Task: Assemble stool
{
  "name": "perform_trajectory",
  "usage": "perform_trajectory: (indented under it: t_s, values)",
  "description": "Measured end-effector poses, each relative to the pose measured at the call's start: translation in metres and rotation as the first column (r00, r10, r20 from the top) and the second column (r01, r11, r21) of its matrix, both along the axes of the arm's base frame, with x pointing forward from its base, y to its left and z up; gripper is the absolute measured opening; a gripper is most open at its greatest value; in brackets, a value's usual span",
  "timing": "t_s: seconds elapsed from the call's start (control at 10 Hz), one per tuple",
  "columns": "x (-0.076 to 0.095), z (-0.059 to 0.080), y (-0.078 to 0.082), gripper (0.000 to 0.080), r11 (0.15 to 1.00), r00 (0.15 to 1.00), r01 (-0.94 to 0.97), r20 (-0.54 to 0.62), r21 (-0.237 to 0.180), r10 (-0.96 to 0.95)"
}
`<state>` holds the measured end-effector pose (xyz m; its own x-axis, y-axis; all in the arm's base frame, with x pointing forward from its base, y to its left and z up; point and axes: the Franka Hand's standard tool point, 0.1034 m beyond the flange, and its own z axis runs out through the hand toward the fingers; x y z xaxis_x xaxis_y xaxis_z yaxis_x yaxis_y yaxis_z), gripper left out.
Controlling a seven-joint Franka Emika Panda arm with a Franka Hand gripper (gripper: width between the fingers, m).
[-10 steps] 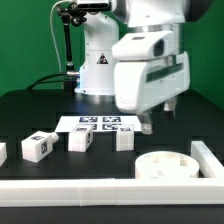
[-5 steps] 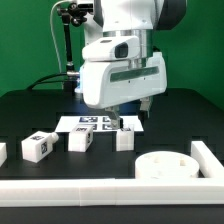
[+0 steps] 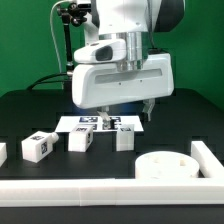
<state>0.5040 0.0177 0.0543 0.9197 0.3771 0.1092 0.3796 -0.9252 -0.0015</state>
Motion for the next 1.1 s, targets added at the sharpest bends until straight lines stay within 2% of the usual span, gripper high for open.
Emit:
perform_trajectory:
  t_s: [0.2, 0.5, 0.7, 0.8, 1.1]
  values:
    - [0.002, -0.001, -0.004, 0.0649, 0.996, 0.996, 0.093, 0.002, 0.008, -0.093]
    - [0.001, -0.001, -0.001, 0.0649, 0.958, 0.958, 0.286, -0.014, 0.040, -0.285]
    - [-0.002, -0.007, -0.005, 0.0649, 0.886, 0.888, 0.460, -0.050, 0.057, -0.458]
    - [0.001, -0.010, -0.011, 0.0649, 0.877, 0.878, 0.478, -0.057, 0.053, -0.475]
    - [0.000, -0.011, -0.010, 0.0649, 0.878, 0.879, 0.476, -0.071, 0.049, -0.472]
